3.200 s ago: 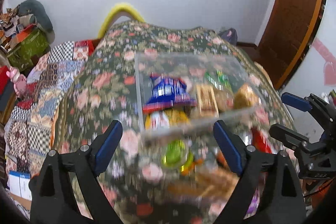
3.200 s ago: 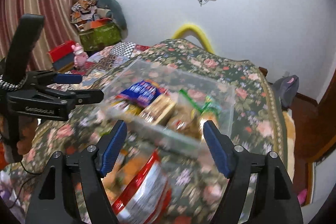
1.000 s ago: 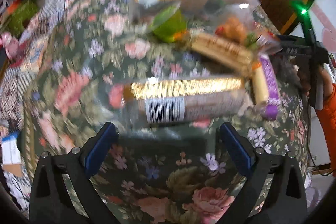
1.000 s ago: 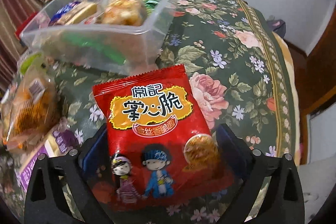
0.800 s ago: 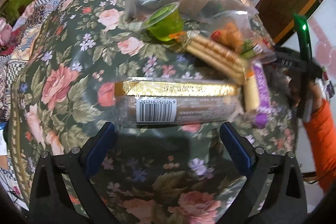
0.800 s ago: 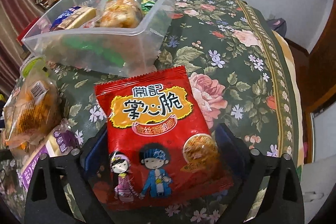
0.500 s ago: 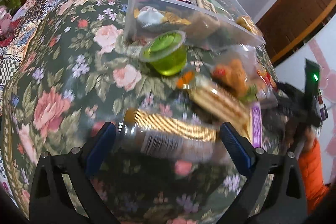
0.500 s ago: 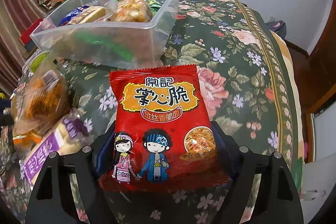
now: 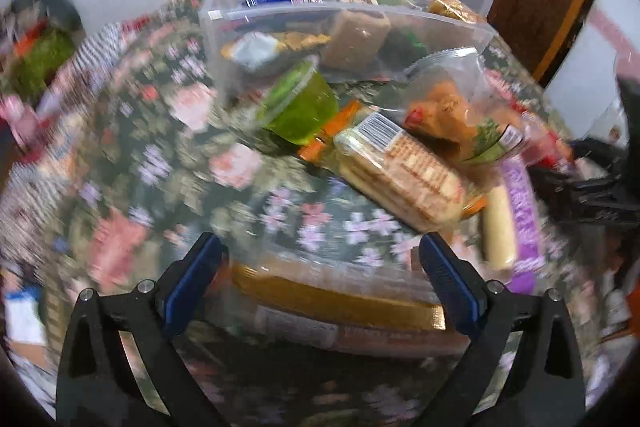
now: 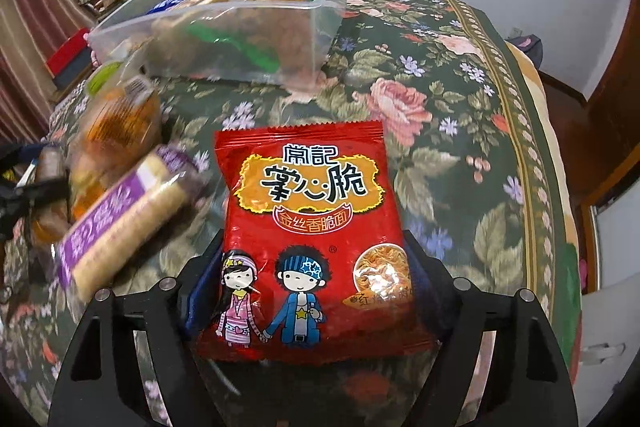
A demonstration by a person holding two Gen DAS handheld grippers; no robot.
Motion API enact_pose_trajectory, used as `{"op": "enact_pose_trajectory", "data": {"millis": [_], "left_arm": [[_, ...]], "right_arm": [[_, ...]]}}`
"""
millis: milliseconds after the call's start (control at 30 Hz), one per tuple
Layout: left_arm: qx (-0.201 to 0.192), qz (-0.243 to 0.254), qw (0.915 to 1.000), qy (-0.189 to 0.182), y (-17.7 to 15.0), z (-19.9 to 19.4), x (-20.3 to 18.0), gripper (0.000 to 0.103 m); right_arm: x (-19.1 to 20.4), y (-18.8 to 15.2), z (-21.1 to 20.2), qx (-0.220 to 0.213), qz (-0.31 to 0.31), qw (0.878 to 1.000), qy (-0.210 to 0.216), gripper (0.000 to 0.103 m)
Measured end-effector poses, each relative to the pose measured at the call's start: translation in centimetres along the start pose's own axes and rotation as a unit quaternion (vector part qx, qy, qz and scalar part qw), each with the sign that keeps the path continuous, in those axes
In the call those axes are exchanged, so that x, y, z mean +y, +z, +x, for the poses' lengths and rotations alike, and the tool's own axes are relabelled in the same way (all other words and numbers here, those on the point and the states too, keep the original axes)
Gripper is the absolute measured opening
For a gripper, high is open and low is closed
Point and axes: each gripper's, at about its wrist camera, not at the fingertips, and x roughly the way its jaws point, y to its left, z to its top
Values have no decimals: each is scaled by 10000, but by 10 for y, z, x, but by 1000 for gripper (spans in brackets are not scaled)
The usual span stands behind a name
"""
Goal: Organize snacks
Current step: 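Grasp the gold biscuit pack with the left tool while the right tool grasps the red chip bag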
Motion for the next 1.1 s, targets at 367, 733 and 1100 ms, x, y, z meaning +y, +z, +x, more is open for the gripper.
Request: {"op": "enact_pose_trajectory", "data": {"millis": [367,733,1100], "left_arm": [[437,-1062,9931,-241,-16,-36,12,101],[817,-1677,9805,-614,-10,4,-16,101],[167,-782,9968,50,-13,7,-33,59]], "right_arm": [[2,-16,-13,-113,184,9997,85,72],[10,-28,-20,-246,96,9996,74,66],[-1,-25,-23,-336,359,9987,133,65]]}}
